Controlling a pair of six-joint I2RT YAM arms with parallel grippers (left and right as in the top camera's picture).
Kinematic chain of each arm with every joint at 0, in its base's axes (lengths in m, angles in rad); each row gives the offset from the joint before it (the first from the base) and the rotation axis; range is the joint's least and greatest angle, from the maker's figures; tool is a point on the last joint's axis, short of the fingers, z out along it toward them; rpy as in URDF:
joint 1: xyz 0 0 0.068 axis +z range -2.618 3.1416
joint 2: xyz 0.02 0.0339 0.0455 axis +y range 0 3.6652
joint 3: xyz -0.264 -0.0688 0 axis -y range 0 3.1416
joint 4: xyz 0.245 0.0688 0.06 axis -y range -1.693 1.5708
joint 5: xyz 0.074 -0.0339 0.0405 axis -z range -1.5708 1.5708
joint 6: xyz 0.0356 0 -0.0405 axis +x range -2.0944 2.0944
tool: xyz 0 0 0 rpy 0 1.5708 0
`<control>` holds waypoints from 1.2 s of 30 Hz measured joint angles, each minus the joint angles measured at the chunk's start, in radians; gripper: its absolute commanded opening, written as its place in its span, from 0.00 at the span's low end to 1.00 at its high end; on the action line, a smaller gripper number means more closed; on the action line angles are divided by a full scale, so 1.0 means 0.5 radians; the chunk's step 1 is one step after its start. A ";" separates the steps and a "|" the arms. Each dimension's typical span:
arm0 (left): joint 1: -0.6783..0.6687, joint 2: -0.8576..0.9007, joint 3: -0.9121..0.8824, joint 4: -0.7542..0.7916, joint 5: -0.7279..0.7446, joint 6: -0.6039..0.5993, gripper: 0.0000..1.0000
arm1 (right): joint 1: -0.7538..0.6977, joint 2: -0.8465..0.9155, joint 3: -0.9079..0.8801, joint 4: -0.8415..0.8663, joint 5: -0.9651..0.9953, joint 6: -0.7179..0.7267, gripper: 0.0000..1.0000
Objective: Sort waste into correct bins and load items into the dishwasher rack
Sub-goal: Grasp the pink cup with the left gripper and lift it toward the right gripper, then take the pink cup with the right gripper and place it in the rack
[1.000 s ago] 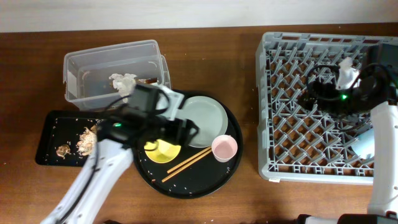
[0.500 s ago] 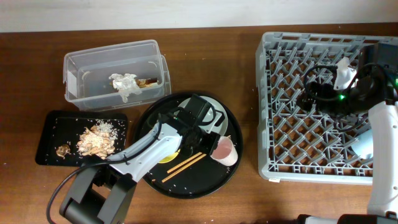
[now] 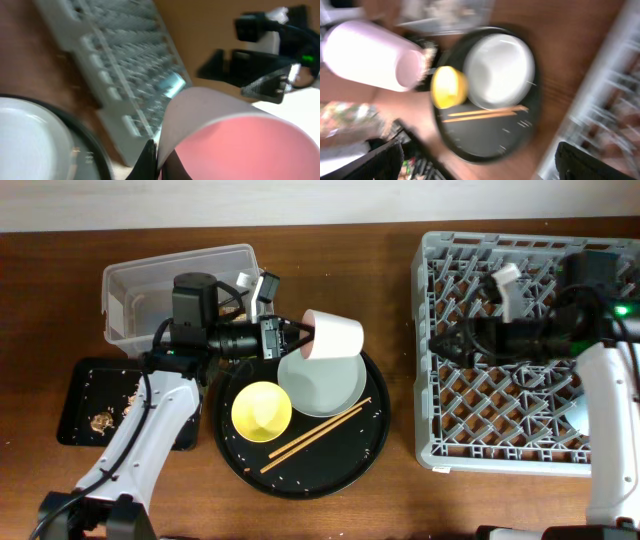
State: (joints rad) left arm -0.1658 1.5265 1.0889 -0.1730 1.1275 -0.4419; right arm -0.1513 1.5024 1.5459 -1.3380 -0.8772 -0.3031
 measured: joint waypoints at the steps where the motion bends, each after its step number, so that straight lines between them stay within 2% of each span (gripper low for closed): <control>1: -0.011 0.000 0.001 0.056 0.137 -0.072 0.00 | 0.057 0.000 -0.014 0.030 -0.146 -0.052 0.98; 5: -0.027 0.000 0.001 0.071 0.279 -0.166 0.00 | 0.323 0.000 -0.027 0.201 -0.459 -0.127 0.98; 14: -0.048 0.000 0.000 0.332 0.491 -0.408 0.00 | 0.698 0.092 -0.034 0.385 -0.549 -0.143 0.99; 19: -0.091 0.000 0.000 0.336 0.513 -0.436 0.00 | 0.706 0.169 -0.044 0.515 -0.693 -0.146 0.88; 24: -0.091 0.000 0.000 0.335 0.521 -0.443 0.00 | 0.706 0.169 -0.044 0.539 -0.771 -0.144 0.73; 31: -0.092 0.000 0.000 0.336 0.513 -0.451 0.00 | 0.706 0.169 -0.044 0.539 -0.793 -0.142 0.80; 36: -0.091 0.000 0.000 0.365 0.511 -0.451 0.00 | 0.706 0.169 -0.045 0.526 -0.793 -0.142 0.75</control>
State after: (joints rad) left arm -0.2111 1.5265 1.0889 0.0093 1.3830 -0.6674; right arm 0.2020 1.5867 1.5234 -1.0752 -1.2736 -0.3740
